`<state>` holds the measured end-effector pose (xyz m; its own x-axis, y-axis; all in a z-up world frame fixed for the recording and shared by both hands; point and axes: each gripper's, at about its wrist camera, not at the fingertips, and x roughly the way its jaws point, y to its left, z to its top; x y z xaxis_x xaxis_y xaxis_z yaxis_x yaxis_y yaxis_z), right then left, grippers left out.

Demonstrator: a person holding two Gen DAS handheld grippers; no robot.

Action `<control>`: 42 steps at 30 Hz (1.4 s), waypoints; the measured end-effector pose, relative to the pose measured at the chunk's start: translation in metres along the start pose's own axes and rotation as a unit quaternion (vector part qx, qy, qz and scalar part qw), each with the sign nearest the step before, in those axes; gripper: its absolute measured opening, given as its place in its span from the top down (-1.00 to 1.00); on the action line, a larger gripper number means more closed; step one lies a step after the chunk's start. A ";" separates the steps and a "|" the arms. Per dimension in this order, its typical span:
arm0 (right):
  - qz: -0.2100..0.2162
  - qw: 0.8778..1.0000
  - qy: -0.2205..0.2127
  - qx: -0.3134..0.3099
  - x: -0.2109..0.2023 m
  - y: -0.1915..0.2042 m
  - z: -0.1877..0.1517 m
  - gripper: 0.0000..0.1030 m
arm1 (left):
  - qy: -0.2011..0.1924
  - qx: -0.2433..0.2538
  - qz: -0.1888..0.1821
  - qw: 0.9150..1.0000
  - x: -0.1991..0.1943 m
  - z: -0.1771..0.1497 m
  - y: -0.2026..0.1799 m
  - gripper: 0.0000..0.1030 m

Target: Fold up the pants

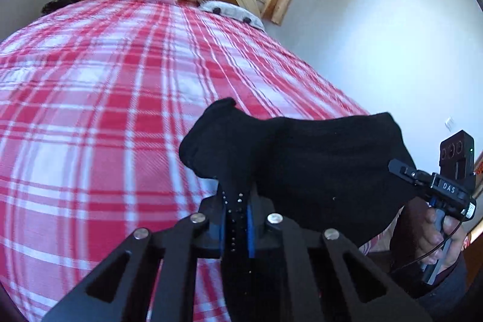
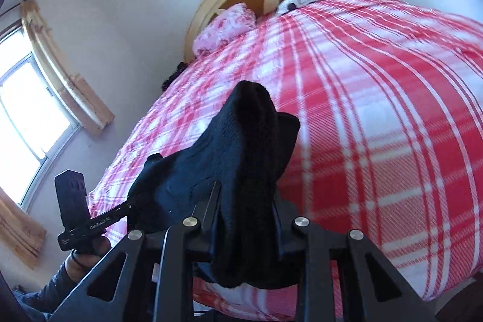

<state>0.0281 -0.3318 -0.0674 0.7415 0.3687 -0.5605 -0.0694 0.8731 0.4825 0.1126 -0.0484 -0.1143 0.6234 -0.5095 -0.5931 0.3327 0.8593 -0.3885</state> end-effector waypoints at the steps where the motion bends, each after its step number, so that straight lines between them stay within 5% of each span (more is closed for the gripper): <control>1: 0.002 1.000 0.003 -0.006 0.004 0.006 0.004 0.47 | -0.007 -0.004 0.002 1.000 -0.005 0.003 0.004 0.79; 7: 0.039 0.998 0.025 -0.038 0.052 0.054 0.039 0.47 | -0.052 -0.016 0.041 0.998 -0.051 0.029 0.051 0.79; 13: 0.099 0.991 0.070 -0.057 0.145 0.125 0.073 0.47 | -0.082 -0.040 0.118 0.989 -0.091 0.053 0.127 0.79; 21: 0.112 0.982 0.134 -0.070 0.269 0.190 0.068 0.47 | -0.043 -0.077 0.167 0.982 -0.075 0.055 0.206 0.77; 24: 0.098 0.980 0.167 -0.050 0.302 0.183 0.058 0.40 | -0.019 -0.094 0.173 0.980 -0.061 0.043 0.219 0.43; 26: 0.090 0.981 0.169 -0.037 0.304 0.171 0.055 0.23 | -0.027 -0.094 0.194 0.976 -0.064 0.035 0.216 -0.11; 29: 0.059 0.984 0.168 -0.021 0.296 0.153 0.053 -0.16 | -0.027 -0.087 0.195 0.977 -0.068 0.024 0.209 -0.23; 35: 0.040 0.984 0.164 -0.060 0.276 0.147 0.041 -0.30 | -0.033 -0.058 0.220 0.973 -0.070 0.006 0.203 -0.57; 42: 0.028 0.987 0.148 -0.062 0.272 0.143 0.038 -0.35 | -0.036 -0.086 0.214 0.972 -0.076 0.003 0.210 -0.63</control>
<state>0.2450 -0.1190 -0.1256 0.5088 0.4778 -0.7161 -0.1985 0.8745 0.4425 0.1374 0.1707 -0.1491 0.7291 -0.0979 -0.6774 -0.0867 0.9685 -0.2333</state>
